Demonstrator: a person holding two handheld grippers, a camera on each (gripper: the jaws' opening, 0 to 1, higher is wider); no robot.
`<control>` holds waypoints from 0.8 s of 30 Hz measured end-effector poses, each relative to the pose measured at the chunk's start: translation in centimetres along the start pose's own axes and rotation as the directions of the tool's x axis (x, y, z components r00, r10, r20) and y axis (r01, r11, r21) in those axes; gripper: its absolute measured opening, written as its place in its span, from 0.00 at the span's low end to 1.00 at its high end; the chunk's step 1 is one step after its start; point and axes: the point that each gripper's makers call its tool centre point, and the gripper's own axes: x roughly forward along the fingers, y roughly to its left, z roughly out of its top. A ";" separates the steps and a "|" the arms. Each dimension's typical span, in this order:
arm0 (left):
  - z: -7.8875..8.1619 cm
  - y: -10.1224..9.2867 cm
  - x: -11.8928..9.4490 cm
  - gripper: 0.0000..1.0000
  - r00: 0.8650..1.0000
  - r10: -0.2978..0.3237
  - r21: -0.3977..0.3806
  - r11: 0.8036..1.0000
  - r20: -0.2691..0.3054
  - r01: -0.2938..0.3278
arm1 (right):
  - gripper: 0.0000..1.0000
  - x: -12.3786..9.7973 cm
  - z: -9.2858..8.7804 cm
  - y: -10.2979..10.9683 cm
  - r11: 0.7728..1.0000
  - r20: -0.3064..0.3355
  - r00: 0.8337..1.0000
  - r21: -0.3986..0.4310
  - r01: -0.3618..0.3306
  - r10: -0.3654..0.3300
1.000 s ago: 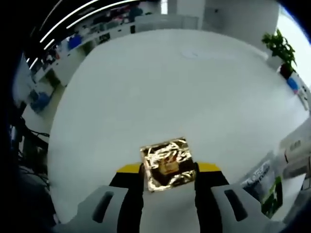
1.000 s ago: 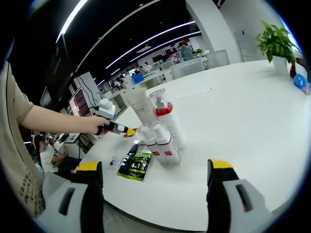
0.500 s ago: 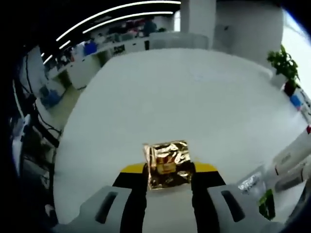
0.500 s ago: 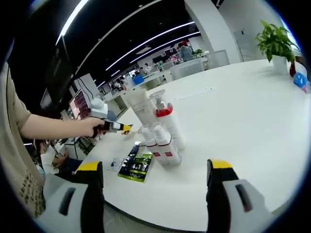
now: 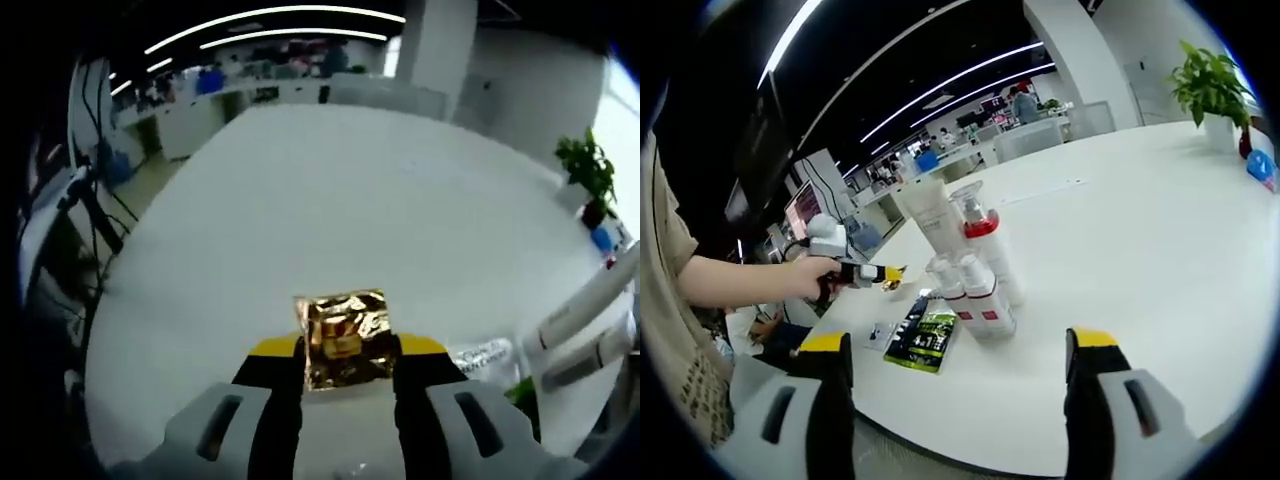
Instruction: Arrange the skincare products in the storage area until every visible bottle or jar stands upright without overlapping.
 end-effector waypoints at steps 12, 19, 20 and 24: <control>-2.7 -0.6 -0.4 0.32 0.999 0.015 0.036 0.999 -0.035 -0.014 | 0.87 0.1 -0.2 0.0 1.000 -0.013 1.000 -0.006 0.005 -0.005; -3.8 -0.5 -0.1 0.32 0.998 0.025 0.043 0.999 -0.061 -0.023 | 0.87 0.1 -0.1 0.0 1.000 -0.011 1.000 -0.003 0.009 -0.009; -3.8 -0.6 -0.2 0.32 0.998 0.025 0.044 0.999 -0.061 -0.023 | 0.87 0.0 -0.1 0.0 1.000 -0.011 1.000 -0.003 0.009 -0.010; -3.7 -0.7 -0.1 0.32 0.998 0.028 0.052 0.998 -0.058 -0.025 | 0.87 0.1 -0.1 -0.1 1.000 -0.011 1.000 -0.001 0.011 -0.011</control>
